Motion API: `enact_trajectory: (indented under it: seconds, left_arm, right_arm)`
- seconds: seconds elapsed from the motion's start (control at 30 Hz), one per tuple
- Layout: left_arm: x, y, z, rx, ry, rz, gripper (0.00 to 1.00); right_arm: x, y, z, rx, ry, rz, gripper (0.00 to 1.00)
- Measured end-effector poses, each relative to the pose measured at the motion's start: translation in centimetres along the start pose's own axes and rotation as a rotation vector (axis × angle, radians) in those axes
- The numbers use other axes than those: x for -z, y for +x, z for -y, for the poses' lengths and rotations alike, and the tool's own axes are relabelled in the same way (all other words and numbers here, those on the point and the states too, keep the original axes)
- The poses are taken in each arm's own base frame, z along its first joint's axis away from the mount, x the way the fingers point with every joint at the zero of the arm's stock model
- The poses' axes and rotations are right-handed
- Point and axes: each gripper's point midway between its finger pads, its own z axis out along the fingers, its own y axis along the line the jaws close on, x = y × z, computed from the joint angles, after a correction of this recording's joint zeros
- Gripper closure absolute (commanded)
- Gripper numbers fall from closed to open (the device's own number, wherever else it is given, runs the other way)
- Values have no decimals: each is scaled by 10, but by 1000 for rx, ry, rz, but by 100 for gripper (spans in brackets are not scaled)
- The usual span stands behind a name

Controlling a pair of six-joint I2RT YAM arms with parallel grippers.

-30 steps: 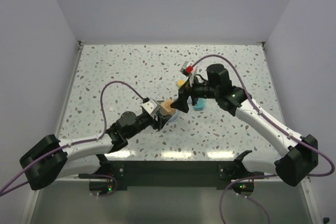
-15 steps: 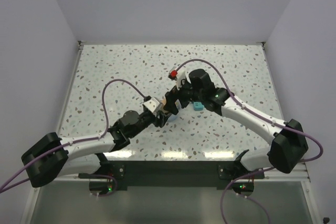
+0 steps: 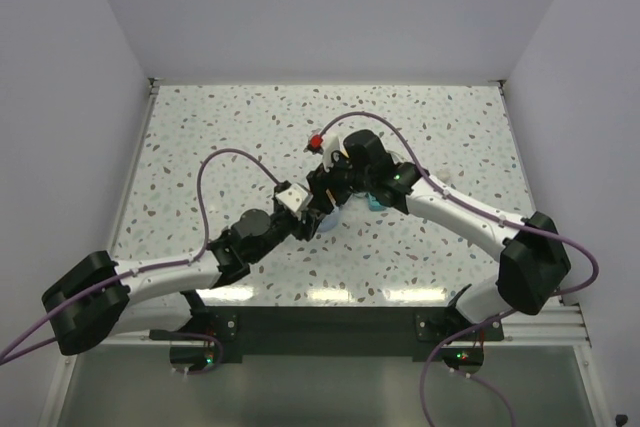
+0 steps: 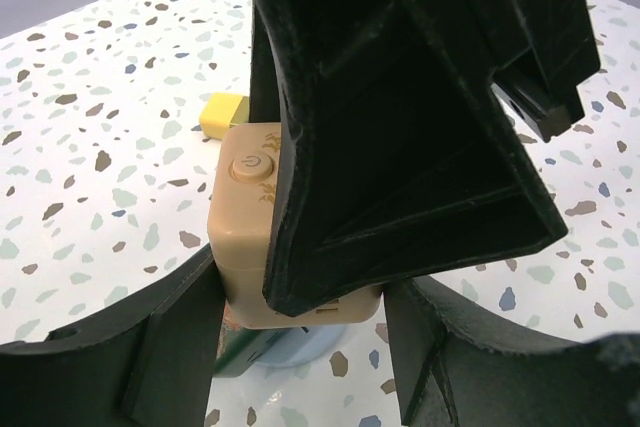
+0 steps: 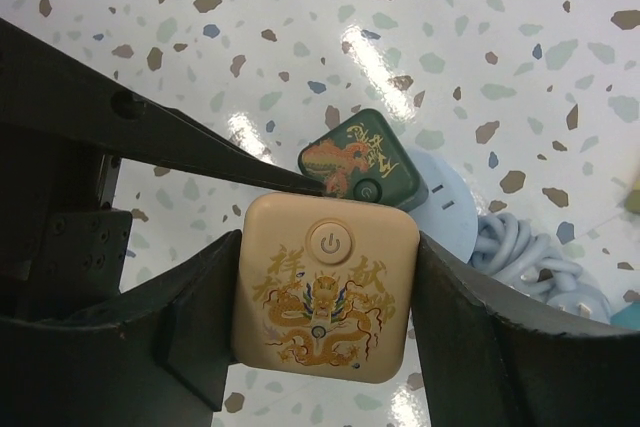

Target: Insert the plug

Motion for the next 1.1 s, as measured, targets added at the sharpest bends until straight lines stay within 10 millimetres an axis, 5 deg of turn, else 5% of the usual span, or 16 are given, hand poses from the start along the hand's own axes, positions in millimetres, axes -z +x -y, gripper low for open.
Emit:
enact_trajectory:
  seconds: [0.1, 0.13, 0.33, 0.5, 0.67, 1.1]
  left_arm:
    - [0, -2, -1, 6, -11, -1, 60]
    - [0, -2, -1, 8, -14, -1, 30]
    - [7, -5, -14, 51, -90, -7, 1]
    - [19, -16, -33, 117, -203, 22, 0]
    - [24, 1, -47, 166, -303, -35, 0]
    - [7, 56, -45, 212, -357, -196, 0]
  right_arm:
    - [1, -1, 1, 7, 5, 0, 100]
    - [1, -2, 1, 7, 5, 0, 100]
    - [1, 3, 16, 0, 53, -25, 100]
    - [12, 4, 56, -56, 129, -18, 100]
    - [23, 4, 83, -97, 183, -3, 100]
    - [52, -12, 87, -89, 216, 77, 100]
